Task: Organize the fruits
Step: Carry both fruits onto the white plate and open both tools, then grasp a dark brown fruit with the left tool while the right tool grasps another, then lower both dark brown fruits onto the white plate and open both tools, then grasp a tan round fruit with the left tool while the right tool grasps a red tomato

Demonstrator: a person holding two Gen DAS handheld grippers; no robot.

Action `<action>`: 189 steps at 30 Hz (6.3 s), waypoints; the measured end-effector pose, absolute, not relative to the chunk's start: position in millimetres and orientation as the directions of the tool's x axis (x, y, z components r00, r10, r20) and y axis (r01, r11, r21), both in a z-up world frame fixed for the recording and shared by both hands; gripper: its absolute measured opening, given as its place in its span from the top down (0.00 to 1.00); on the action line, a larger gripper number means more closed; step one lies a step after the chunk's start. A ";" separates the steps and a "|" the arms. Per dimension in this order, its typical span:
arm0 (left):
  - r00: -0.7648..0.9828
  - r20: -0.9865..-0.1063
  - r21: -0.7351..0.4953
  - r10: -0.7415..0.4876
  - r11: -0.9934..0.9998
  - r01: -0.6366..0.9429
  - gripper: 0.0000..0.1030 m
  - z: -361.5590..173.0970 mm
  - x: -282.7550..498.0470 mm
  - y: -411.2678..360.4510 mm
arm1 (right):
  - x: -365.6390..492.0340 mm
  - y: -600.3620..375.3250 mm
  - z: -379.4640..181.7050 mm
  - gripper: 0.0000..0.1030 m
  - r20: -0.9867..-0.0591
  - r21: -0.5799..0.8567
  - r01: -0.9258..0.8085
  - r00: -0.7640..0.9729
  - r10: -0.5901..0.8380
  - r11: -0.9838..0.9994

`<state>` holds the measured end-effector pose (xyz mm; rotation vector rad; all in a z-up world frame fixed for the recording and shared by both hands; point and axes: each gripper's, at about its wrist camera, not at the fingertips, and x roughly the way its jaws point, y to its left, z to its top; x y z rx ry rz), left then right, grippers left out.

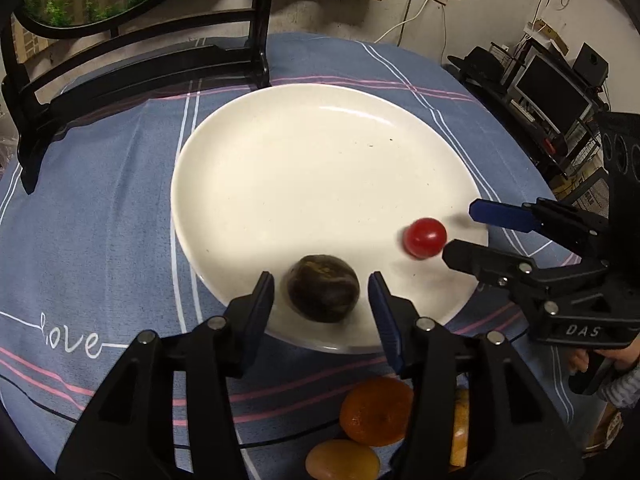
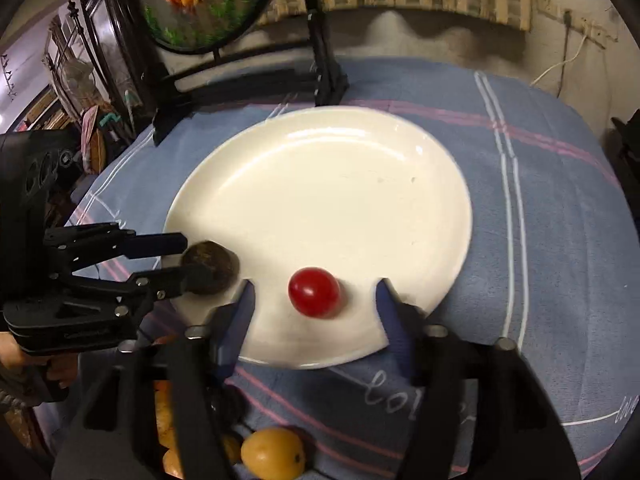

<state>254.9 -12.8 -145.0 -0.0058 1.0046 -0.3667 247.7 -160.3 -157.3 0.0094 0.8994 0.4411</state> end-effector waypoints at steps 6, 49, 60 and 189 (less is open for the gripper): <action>0.513 -0.806 -0.181 -0.295 0.948 0.261 0.49 -129.2 229.0 4.0 | 224.9 -173.1 -136.0 0.38 -0.713 0.215 -0.360 0.577 0.398 0.908; 0.447 -0.870 -0.115 -0.209 0.967 0.229 0.59 -170.8 106.7 46.9 | 32.7 -233.3 -135.7 0.38 -0.756 0.288 -0.169 0.565 0.332 0.943; 0.469 -0.855 -0.188 -0.221 0.975 0.117 0.59 -148.9 55.6 82.1 | 48.9 -208.8 -169.1 0.42 -0.789 0.237 -0.267 0.508 0.345 0.934; 0.491 -0.843 -0.136 -0.221 0.970 0.203 0.32 -145.1 110.9 50.4 | 55.7 -244.6 -126.4 0.36 -0.746 0.322 -0.108 0.583 0.322 0.941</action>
